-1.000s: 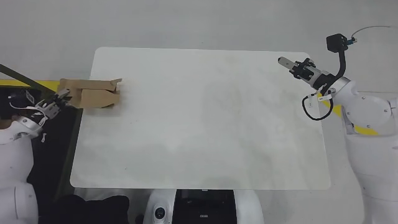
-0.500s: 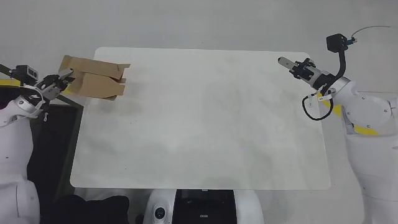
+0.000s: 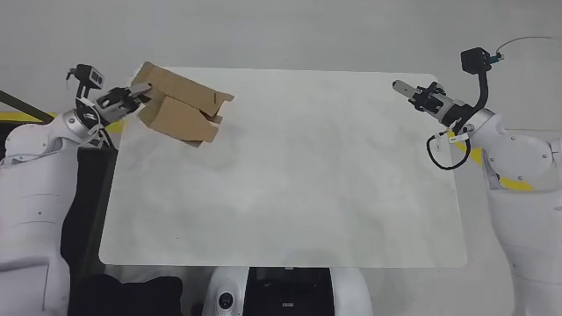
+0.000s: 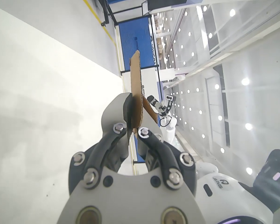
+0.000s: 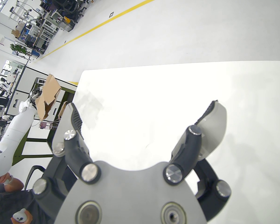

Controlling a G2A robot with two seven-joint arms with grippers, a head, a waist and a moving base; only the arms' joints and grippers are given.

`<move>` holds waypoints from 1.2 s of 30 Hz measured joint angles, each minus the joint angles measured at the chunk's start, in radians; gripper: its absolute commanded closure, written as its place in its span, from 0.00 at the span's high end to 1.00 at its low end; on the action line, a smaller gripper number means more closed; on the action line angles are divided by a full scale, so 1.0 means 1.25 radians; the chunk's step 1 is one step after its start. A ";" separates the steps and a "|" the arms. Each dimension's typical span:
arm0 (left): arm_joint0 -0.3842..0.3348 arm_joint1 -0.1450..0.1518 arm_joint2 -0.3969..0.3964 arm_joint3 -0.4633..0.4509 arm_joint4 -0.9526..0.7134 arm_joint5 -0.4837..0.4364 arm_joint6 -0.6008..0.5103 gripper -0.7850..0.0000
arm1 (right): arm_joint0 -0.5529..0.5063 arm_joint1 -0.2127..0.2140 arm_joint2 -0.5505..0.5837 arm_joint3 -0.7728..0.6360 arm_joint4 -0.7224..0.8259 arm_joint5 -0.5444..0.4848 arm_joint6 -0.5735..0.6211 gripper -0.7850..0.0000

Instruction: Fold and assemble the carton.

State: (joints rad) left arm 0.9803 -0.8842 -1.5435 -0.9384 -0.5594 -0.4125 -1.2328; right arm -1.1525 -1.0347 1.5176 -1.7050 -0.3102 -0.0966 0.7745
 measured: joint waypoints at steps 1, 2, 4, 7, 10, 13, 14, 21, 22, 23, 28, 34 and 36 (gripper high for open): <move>0.006 -0.002 0.009 -0.018 0.001 0.003 0.003 0.00 | 0.000 0.000 0.000 0.000 0.000 0.000 0.000 1.00; 0.011 -0.004 0.018 -0.036 0.002 0.006 0.006 0.00 | 0.000 0.000 0.000 0.000 0.000 0.000 0.000 1.00; 0.024 -0.009 0.039 -0.076 0.006 0.015 0.017 0.00 | 0.000 0.000 0.000 0.000 0.000 0.000 0.000 1.00; 0.038 -0.015 0.067 -0.130 0.016 0.027 0.037 0.00 | 0.000 0.000 0.000 0.000 0.000 0.000 0.000 1.00; 0.049 -0.020 0.091 -0.175 0.028 0.036 0.056 0.00 | 0.000 0.000 0.000 0.000 0.000 0.000 0.000 1.00; 0.058 -0.023 0.108 -0.214 0.042 0.042 0.073 0.00 | 0.000 0.000 0.000 0.000 0.000 0.000 0.000 1.00; 0.061 -0.024 0.113 -0.225 0.046 0.042 0.075 0.00 | 0.000 0.000 0.000 0.000 0.000 0.000 0.000 1.00; 0.076 -0.026 0.128 -0.279 0.075 0.030 0.084 0.00 | 0.000 0.000 0.000 0.000 0.000 0.000 0.000 1.00; 0.076 -0.026 0.128 -0.279 0.075 0.030 0.084 0.00 | 0.000 0.000 0.000 0.000 0.000 0.000 0.000 1.00; 0.076 -0.026 0.128 -0.279 0.075 0.030 0.084 0.00 | 0.000 0.000 0.000 0.000 0.000 0.000 0.000 1.00; 0.076 -0.026 0.128 -0.278 0.075 0.030 0.084 0.00 | 0.000 0.000 0.000 0.000 0.000 0.000 0.000 1.00; 0.076 -0.026 0.128 -0.278 0.075 0.030 0.084 0.00 | 0.000 0.000 0.000 0.000 0.000 0.000 0.000 1.00; 0.076 -0.026 0.128 -0.278 0.075 0.030 0.084 0.00 | 0.000 0.000 0.000 0.000 0.000 0.000 0.000 1.00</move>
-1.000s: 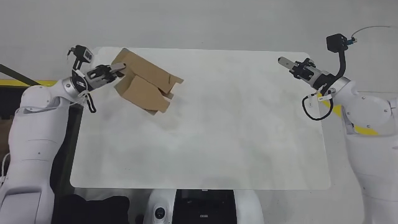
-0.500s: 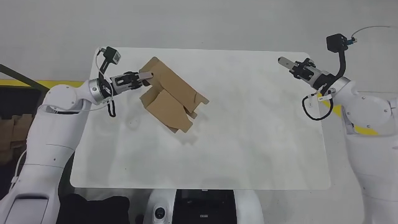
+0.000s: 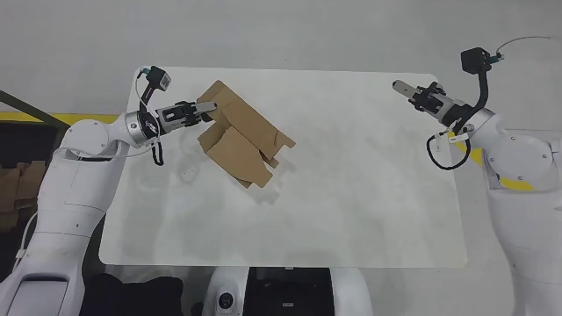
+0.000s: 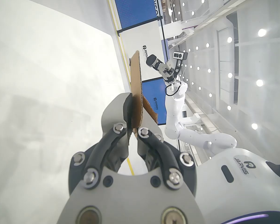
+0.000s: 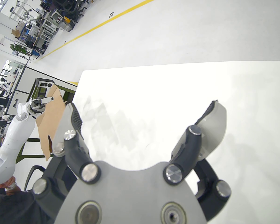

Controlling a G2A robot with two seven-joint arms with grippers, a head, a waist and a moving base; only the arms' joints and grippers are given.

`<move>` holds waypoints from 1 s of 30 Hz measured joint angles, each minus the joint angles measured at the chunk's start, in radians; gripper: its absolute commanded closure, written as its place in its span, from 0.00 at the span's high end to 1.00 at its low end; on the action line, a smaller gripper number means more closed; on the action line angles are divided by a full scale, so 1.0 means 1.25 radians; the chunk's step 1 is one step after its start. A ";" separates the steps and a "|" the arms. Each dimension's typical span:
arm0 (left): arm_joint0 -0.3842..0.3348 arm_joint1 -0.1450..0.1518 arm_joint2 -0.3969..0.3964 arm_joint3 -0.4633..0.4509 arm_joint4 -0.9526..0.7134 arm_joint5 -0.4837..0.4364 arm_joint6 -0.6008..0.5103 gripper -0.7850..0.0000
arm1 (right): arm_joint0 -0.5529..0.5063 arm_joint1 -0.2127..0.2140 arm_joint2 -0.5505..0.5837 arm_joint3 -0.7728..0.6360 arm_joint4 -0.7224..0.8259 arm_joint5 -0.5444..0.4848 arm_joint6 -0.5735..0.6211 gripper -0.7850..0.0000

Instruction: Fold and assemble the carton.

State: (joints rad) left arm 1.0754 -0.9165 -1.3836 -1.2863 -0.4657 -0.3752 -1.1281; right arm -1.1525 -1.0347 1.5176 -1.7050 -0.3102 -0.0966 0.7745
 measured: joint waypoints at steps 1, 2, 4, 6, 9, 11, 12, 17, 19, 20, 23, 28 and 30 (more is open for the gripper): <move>0.000 0.000 0.000 0.000 0.000 0.000 0.000 0.00 | 0.000 0.000 0.000 0.000 0.000 0.000 0.000 1.00; 0.000 0.000 0.000 0.000 0.000 0.000 0.000 0.00 | 0.000 0.000 0.000 0.000 0.000 0.000 0.000 1.00; 0.000 0.000 0.000 0.000 0.000 0.000 0.000 0.00 | 0.000 0.000 0.000 0.000 0.000 0.000 0.000 1.00; 0.005 0.000 0.001 -0.009 0.008 0.005 0.011 0.00 | 0.000 0.000 0.000 0.000 0.000 0.000 0.000 1.00; 0.007 0.000 0.011 -0.033 0.036 0.014 0.005 0.00 | -0.013 0.000 -0.006 -0.005 0.002 0.000 -0.007 1.00; 0.001 0.000 0.021 -0.043 0.049 0.017 -0.011 0.00 | -0.019 0.000 -0.011 -0.010 0.013 -0.007 0.006 1.00; -0.007 -0.001 0.030 -0.047 0.058 0.018 -0.021 0.00 | -0.020 0.000 -0.016 -0.010 0.023 -0.014 0.024 1.00; -0.059 -0.009 0.081 -0.034 0.086 0.017 -0.077 0.00 | -0.006 0.001 -0.055 0.014 0.076 -0.051 0.122 1.00; -0.092 -0.015 0.110 -0.015 0.089 0.018 -0.099 0.00 | 0.008 0.000 -0.080 0.027 0.093 -0.060 0.158 1.00; -0.107 -0.019 0.125 -0.007 0.084 0.018 -0.109 0.00 | 0.014 -0.001 -0.091 0.030 0.095 -0.063 0.168 1.00; -0.158 -0.034 0.176 0.026 0.038 0.017 -0.162 0.00 | 0.031 -0.004 -0.130 0.037 0.096 -0.078 0.177 1.00; -0.242 -0.062 0.260 0.098 0.009 0.006 -0.208 0.00 | 0.053 -0.013 -0.195 0.050 0.129 -0.102 0.186 1.00; -0.270 -0.073 0.287 0.119 0.009 -0.012 -0.218 0.00 | 0.068 -0.018 -0.223 0.066 0.184 -0.118 0.220 1.00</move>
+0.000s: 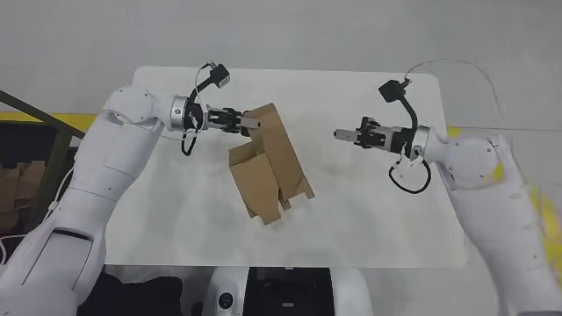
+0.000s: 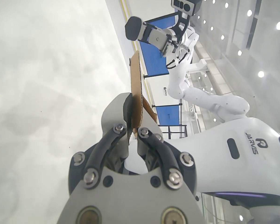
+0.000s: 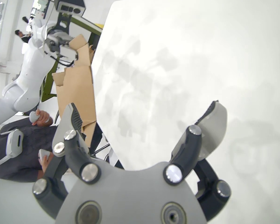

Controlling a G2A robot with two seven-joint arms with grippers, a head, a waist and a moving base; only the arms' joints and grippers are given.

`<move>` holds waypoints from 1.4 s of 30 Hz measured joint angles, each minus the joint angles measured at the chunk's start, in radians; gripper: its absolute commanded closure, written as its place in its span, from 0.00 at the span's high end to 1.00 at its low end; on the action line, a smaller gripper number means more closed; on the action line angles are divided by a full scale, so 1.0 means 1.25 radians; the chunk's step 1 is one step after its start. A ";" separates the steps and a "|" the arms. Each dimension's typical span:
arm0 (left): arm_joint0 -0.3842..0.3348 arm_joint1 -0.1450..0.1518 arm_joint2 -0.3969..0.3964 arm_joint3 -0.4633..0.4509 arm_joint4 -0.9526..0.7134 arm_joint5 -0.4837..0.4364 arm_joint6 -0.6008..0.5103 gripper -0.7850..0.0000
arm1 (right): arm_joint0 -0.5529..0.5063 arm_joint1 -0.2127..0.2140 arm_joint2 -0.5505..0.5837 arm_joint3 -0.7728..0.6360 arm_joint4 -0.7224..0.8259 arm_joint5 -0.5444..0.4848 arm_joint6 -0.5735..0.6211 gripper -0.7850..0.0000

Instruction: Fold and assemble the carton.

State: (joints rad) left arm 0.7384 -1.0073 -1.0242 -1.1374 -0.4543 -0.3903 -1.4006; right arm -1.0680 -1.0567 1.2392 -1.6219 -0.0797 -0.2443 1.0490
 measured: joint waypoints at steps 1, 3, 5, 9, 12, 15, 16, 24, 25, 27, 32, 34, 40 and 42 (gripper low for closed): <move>-0.010 -0.004 0.010 0.007 0.004 -0.008 -0.005 0.00 | 0.008 -0.002 -0.012 0.009 0.027 -0.003 0.019 1.00; -0.033 -0.011 0.034 0.016 0.014 -0.013 -0.012 0.00 | 0.031 -0.007 -0.040 0.036 0.092 -0.001 0.065 1.00; -0.050 -0.016 0.050 0.020 0.024 -0.011 -0.013 0.00 | 0.052 -0.012 -0.065 0.058 0.127 0.002 0.092 1.00; -0.086 -0.025 0.085 0.035 0.021 0.000 -0.024 0.00 | 0.097 -0.026 -0.123 0.103 0.193 -0.003 0.134 1.00; -0.109 -0.034 0.116 0.039 -0.007 0.024 -0.048 0.00 | 0.122 -0.036 -0.159 0.132 0.233 -0.006 0.148 1.00; -0.133 -0.041 0.151 0.038 -0.012 0.040 -0.064 0.00 | 0.136 -0.044 -0.181 0.153 0.284 -0.008 0.147 1.00; -0.140 -0.043 0.159 0.042 -0.021 0.040 -0.064 0.00 | 0.136 -0.045 -0.182 0.155 0.296 -0.010 0.147 1.00; -0.152 -0.046 0.171 0.051 -0.034 0.036 -0.059 0.00 | 0.135 -0.045 -0.182 0.155 0.291 -0.010 0.146 1.00; -0.152 -0.046 0.171 0.051 -0.034 0.036 -0.059 0.00 | 0.135 -0.045 -0.182 0.155 0.291 -0.010 0.146 1.00; -0.152 -0.046 0.171 0.051 -0.034 0.036 -0.059 0.00 | 0.135 -0.045 -0.182 0.155 0.291 -0.010 0.146 1.00; -0.145 -0.046 0.170 0.046 -0.035 0.039 -0.051 0.00 | 0.122 -0.042 -0.176 0.152 0.283 -0.008 0.131 1.00; -0.130 -0.042 0.162 0.036 -0.035 0.045 -0.042 0.00 | 0.123 -0.042 -0.180 0.165 0.292 -0.017 0.149 1.00; -0.118 -0.037 0.138 0.032 -0.079 0.052 -0.076 0.00 | 0.152 -0.056 -0.220 0.248 0.354 -0.088 0.210 1.00; -0.120 -0.039 0.140 0.031 -0.090 0.059 -0.083 0.00 | 0.165 -0.063 -0.237 0.282 0.375 -0.106 0.226 1.00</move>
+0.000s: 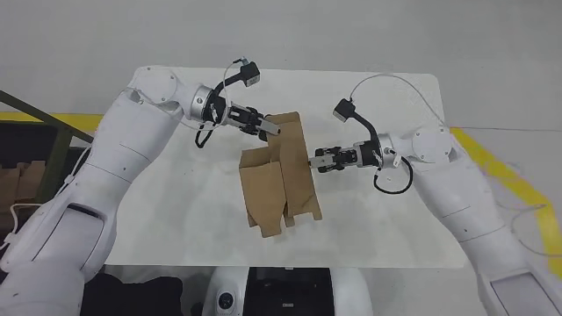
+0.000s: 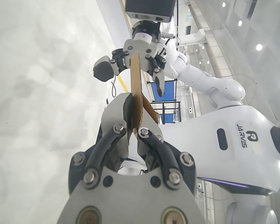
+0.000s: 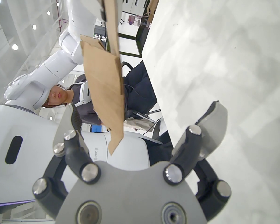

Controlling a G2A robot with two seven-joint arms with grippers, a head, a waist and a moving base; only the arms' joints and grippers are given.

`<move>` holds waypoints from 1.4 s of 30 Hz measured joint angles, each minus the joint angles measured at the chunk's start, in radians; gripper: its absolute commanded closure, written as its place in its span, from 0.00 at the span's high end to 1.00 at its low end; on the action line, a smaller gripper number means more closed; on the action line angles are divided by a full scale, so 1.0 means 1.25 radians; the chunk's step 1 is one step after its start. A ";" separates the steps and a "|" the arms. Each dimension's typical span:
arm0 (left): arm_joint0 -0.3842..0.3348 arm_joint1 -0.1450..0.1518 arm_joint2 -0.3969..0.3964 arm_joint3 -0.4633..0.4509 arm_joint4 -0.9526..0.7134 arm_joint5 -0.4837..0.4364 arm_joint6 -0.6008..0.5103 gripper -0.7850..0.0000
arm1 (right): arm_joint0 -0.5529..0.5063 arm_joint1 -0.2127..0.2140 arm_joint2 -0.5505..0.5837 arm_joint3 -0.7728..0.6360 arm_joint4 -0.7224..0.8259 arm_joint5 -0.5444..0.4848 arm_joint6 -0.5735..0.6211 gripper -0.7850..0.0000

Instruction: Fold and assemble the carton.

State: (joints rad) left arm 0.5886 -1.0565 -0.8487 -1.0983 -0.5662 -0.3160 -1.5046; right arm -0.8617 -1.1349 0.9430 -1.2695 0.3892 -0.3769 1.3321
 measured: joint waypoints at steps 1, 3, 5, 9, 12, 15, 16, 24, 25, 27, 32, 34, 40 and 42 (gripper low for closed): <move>-0.001 -0.001 0.003 0.001 -0.003 0.002 -0.002 0.00 | 0.005 -0.003 -0.006 0.013 0.014 -0.009 0.009 1.00; -0.004 -0.005 0.012 0.003 -0.011 0.006 -0.005 0.00 | 0.017 -0.010 -0.019 0.039 0.051 -0.033 0.030 1.00; -0.008 -0.009 0.020 0.006 -0.019 0.008 -0.007 0.00 | 0.029 -0.016 -0.031 0.054 0.077 -0.043 0.045 0.92; -0.018 -0.017 0.037 0.019 -0.029 0.003 -0.003 0.00 | 0.053 -0.025 -0.060 0.065 0.098 -0.036 0.053 0.72; -0.025 -0.022 0.045 0.033 -0.035 -0.002 0.002 0.00 | 0.063 -0.028 -0.073 0.070 0.109 -0.035 0.054 0.58; -0.030 -0.026 0.051 0.046 -0.041 -0.005 0.006 0.00 | 0.068 -0.028 -0.082 0.073 0.117 -0.035 0.054 0.47; -0.032 -0.027 0.053 0.049 -0.043 -0.006 0.006 0.00 | 0.069 -0.028 -0.084 0.074 0.120 -0.035 0.054 0.47; -0.042 -0.033 0.066 0.078 -0.037 -0.019 0.020 0.00 | 0.070 -0.026 -0.094 0.077 0.160 -0.038 0.051 0.25; -0.043 -0.034 0.067 0.083 -0.039 -0.021 0.022 0.00 | 0.070 -0.026 -0.096 0.077 0.164 -0.037 0.051 0.22; -0.045 -0.036 0.068 0.094 -0.044 -0.027 0.027 0.00 | 0.072 -0.026 -0.099 0.078 0.171 -0.036 0.053 0.14; -0.049 -0.041 0.071 0.108 -0.054 -0.034 0.034 0.12 | 0.075 -0.027 -0.106 0.078 0.195 -0.035 0.054 0.00; -0.051 -0.043 0.073 0.112 -0.054 -0.034 0.034 0.91 | 0.077 -0.026 -0.109 0.079 0.199 -0.035 0.054 0.00; -0.055 -0.043 0.065 0.109 -0.066 -0.039 0.040 1.00 | 0.078 -0.026 -0.114 0.081 0.221 -0.036 0.053 0.00; -0.053 -0.039 0.052 0.098 -0.074 -0.046 0.046 1.00 | 0.077 -0.026 -0.114 0.084 0.234 -0.034 0.055 0.00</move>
State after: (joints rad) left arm 0.5226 -1.1053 -0.7840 -0.9753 -0.6589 -0.3733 -1.4472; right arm -0.7654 -1.1674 0.8009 -1.1640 0.6819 -0.4200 1.4003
